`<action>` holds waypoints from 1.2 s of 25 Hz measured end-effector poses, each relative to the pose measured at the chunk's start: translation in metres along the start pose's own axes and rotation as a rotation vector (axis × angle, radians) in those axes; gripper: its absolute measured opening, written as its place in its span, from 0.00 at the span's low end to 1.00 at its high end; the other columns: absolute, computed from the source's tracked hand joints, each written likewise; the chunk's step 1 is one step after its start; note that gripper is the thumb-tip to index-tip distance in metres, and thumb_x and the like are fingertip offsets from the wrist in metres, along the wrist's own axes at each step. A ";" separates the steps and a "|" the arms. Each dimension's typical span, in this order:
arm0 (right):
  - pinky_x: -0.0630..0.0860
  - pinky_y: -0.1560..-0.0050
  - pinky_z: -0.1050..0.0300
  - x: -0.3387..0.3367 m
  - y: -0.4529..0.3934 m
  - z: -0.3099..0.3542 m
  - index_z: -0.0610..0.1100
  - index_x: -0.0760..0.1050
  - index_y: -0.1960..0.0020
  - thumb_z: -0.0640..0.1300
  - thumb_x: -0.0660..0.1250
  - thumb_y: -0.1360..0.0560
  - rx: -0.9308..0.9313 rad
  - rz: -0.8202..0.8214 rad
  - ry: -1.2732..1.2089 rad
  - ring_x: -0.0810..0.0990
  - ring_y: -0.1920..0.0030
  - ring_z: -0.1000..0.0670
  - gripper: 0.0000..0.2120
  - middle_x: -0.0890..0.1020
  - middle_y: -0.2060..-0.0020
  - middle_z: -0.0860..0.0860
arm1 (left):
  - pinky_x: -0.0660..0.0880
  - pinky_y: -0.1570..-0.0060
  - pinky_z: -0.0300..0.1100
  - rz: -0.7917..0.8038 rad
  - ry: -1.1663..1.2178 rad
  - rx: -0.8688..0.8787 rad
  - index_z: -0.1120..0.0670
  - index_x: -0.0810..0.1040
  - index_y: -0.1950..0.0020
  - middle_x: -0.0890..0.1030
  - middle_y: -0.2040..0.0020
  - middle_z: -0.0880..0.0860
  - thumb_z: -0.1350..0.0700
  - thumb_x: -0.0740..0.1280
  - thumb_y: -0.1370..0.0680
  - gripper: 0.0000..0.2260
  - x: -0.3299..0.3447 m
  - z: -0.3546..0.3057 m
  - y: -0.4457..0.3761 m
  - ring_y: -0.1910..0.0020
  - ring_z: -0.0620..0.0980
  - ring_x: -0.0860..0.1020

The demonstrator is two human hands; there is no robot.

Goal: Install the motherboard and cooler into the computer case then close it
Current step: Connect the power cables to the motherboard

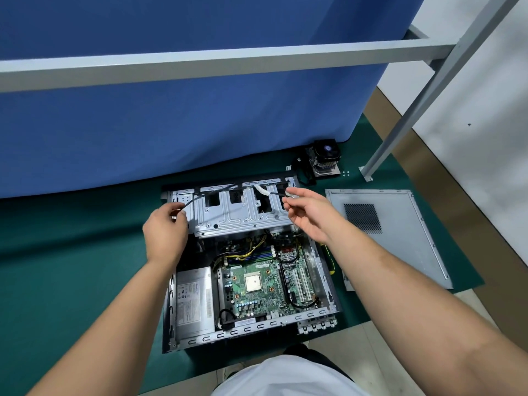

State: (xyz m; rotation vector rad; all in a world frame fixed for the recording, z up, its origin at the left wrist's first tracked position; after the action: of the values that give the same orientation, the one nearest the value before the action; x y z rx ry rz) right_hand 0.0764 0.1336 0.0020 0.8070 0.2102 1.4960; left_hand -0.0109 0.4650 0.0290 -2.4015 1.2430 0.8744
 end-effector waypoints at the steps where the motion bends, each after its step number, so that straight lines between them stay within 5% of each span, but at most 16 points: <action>1: 0.80 0.62 0.62 0.000 0.000 -0.002 0.36 0.79 0.41 0.27 0.68 0.24 -0.001 -0.001 0.012 0.85 0.61 0.51 0.13 0.86 0.53 0.39 | 0.72 0.40 0.44 0.012 0.035 -0.010 0.55 0.81 0.35 0.82 0.38 0.54 0.59 0.65 0.19 0.14 0.002 0.001 0.003 0.45 0.52 0.80; 6: 0.82 0.60 0.61 0.003 0.004 -0.020 0.35 0.83 0.46 0.26 0.67 0.24 0.041 -0.025 -0.059 0.87 0.58 0.47 0.10 0.85 0.51 0.36 | 0.73 0.38 0.39 0.059 0.307 0.036 0.53 0.78 0.33 0.67 0.28 0.52 0.61 0.68 0.19 0.15 0.029 -0.007 0.059 0.44 0.50 0.78; 10: 0.82 0.58 0.61 0.012 0.013 -0.032 0.34 0.83 0.47 0.25 0.66 0.23 0.056 -0.046 -0.135 0.87 0.56 0.45 0.11 0.85 0.53 0.36 | 0.77 0.39 0.45 0.257 0.242 0.137 0.49 0.80 0.42 0.78 0.43 0.45 0.56 0.68 0.18 0.07 0.070 -0.028 0.093 0.45 0.42 0.79; 12: 0.83 0.60 0.60 0.016 0.017 -0.035 0.34 0.82 0.45 0.26 0.67 0.23 0.066 -0.054 -0.122 0.87 0.59 0.46 0.10 0.86 0.58 0.37 | 0.78 0.42 0.44 0.448 0.356 0.018 0.45 0.82 0.45 0.83 0.47 0.42 0.53 0.68 0.17 0.05 0.095 -0.036 0.097 0.48 0.38 0.81; 16: 0.82 0.64 0.61 0.018 0.022 -0.041 0.35 0.80 0.47 0.29 0.69 0.24 0.093 -0.071 -0.081 0.86 0.64 0.49 0.07 0.85 0.63 0.40 | 0.77 0.36 0.48 0.687 0.907 -0.467 0.55 0.83 0.38 0.86 0.44 0.53 0.54 0.66 0.17 0.11 0.142 -0.041 0.097 0.46 0.48 0.82; 23: 0.80 0.66 0.65 0.004 0.020 -0.051 0.36 0.80 0.51 0.32 0.69 0.23 0.228 -0.079 0.016 0.82 0.67 0.53 0.03 0.82 0.66 0.45 | 0.76 0.36 0.49 0.713 1.087 -0.541 0.58 0.81 0.35 0.84 0.41 0.57 0.57 0.74 0.23 0.17 0.176 -0.033 0.093 0.42 0.53 0.82; 28: 0.81 0.65 0.64 -0.004 0.015 -0.056 0.36 0.80 0.49 0.33 0.69 0.22 0.265 -0.051 0.084 0.83 0.67 0.53 0.03 0.83 0.65 0.44 | 0.79 0.43 0.42 0.719 1.109 -0.444 0.54 0.86 0.48 0.86 0.44 0.56 0.59 0.75 0.24 0.06 0.185 -0.037 0.096 0.46 0.51 0.84; 30: 0.83 0.61 0.61 -0.009 0.012 -0.048 0.36 0.81 0.50 0.34 0.70 0.22 0.210 -0.054 0.318 0.85 0.65 0.51 0.03 0.86 0.61 0.42 | 0.79 0.44 0.41 0.681 1.086 -0.408 0.53 0.87 0.54 0.86 0.47 0.57 0.57 0.77 0.28 0.04 0.183 -0.035 0.095 0.47 0.52 0.84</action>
State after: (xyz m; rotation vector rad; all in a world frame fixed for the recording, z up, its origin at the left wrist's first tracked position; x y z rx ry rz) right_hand 0.0369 0.1402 -0.0293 0.7186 0.6307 1.5628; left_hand 0.0059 0.2765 -0.0595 -2.8872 2.5620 -0.2222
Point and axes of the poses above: each hand's wrist, its own y-axis away from the middle knuckle, its own x-axis out of the palm, z = x × y, the point moved 8 cm from there along -y, towards the middle knuckle
